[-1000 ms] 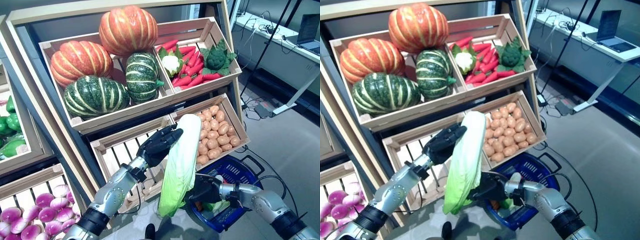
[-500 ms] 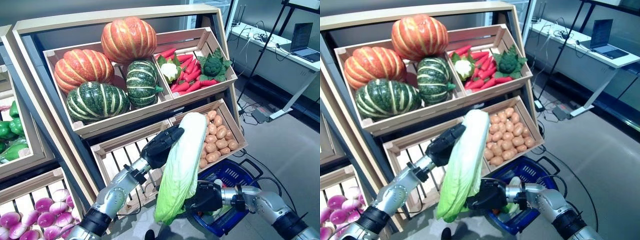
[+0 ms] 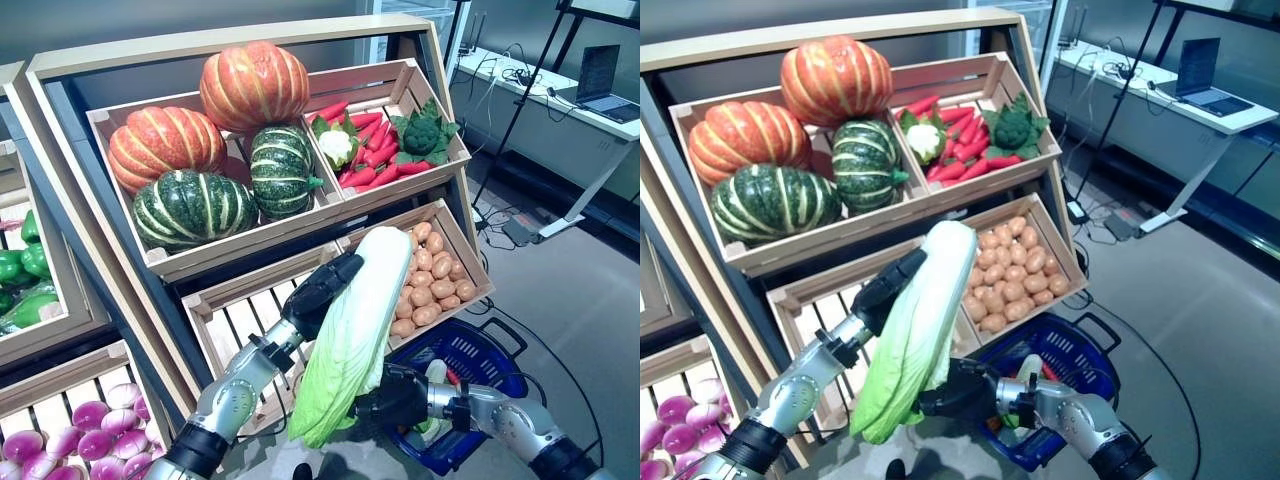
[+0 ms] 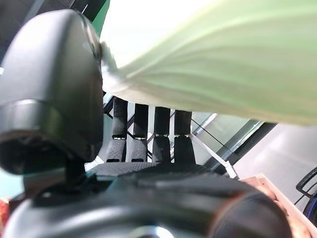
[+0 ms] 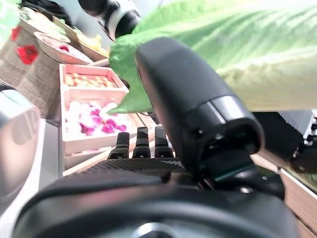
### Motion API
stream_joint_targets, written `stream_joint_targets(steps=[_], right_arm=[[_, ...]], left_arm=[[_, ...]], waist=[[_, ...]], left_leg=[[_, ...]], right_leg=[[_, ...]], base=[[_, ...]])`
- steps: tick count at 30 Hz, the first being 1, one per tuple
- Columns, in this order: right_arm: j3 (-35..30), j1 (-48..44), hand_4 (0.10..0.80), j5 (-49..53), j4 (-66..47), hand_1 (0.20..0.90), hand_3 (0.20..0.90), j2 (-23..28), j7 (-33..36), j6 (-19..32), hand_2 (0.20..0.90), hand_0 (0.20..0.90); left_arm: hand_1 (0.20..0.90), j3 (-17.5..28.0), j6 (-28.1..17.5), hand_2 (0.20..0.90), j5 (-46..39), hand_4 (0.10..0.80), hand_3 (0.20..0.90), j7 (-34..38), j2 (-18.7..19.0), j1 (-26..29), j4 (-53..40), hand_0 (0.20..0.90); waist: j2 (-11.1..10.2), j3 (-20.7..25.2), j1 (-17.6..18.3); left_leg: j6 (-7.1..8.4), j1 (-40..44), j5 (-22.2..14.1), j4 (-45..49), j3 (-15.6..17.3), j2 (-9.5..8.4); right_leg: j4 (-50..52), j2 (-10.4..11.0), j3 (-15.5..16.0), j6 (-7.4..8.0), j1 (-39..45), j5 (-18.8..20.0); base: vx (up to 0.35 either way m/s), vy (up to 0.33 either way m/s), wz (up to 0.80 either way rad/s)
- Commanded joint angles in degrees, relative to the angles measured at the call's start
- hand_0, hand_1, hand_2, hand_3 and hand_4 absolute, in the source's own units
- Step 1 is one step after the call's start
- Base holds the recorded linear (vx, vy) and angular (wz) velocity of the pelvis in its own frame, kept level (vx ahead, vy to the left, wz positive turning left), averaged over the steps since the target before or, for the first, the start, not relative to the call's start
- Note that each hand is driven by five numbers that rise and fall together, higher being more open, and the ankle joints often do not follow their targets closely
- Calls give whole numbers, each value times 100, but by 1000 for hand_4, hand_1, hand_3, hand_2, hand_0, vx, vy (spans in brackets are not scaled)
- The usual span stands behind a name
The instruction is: Put vegetables into the basket
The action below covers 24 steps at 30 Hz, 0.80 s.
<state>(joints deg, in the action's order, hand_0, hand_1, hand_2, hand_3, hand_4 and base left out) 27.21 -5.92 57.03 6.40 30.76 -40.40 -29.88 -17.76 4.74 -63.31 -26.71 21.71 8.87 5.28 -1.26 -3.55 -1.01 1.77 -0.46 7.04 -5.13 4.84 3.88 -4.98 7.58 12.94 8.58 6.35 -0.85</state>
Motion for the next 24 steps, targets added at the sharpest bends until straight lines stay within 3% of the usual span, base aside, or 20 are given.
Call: stream_joint_targets(steps=[1,6,12,19,22,24], right_arm=[[-642,-615,800,1574,-337,900,900,-788,350,759,900,900],[-614,-621,800,1657,-211,900,900,-1007,707,883,900,900],[-662,-636,800,1869,-146,900,900,-1213,661,919,900,900],[-646,-608,800,1679,-96,900,900,-1154,-220,702,900,900],[-760,-545,800,1434,-59,900,900,-920,-902,943,900,900],[-848,-534,800,1433,-49,900,900,-826,-973,1007,900,900]], left_arm=[[300,-203,-169,300,86,400,300,-253,-257,417,160,300],[300,-203,-131,300,73,400,300,-227,-311,428,187,300],[300,-188,-63,300,55,400,300,-172,-380,420,179,300],[300,-42,-15,300,65,400,300,-313,-400,367,270,300],[300,43,25,300,117,400,300,-384,-345,314,180,300],[300,72,52,300,104,400,300,-393,-324,303,142,300]], waist=[[-137,179,-72],[-126,192,-70],[-111,186,-79],[-106,208,-105],[-111,194,-127],[-113,190,-128]], left_leg=[[110,366,-731,13,-49,55],[109,369,-721,13,-23,67],[94,374,-735,13,-24,56],[96,384,-746,13,-30,57],[111,377,-743,13,-30,72],[115,375,-744,13,-37,71]], right_leg=[[67,374,-73,74,-194,403],[64,385,-74,71,-198,411],[85,392,-106,57,-207,391],[74,399,-114,45,-186,373],[94,401,-92,53,-195,367],[103,398,-97,57,-200,361]], base=[[0,0,0],[0,0,0],[0,0,0],[0,0,0],[0,0,0],[0,0,0]])
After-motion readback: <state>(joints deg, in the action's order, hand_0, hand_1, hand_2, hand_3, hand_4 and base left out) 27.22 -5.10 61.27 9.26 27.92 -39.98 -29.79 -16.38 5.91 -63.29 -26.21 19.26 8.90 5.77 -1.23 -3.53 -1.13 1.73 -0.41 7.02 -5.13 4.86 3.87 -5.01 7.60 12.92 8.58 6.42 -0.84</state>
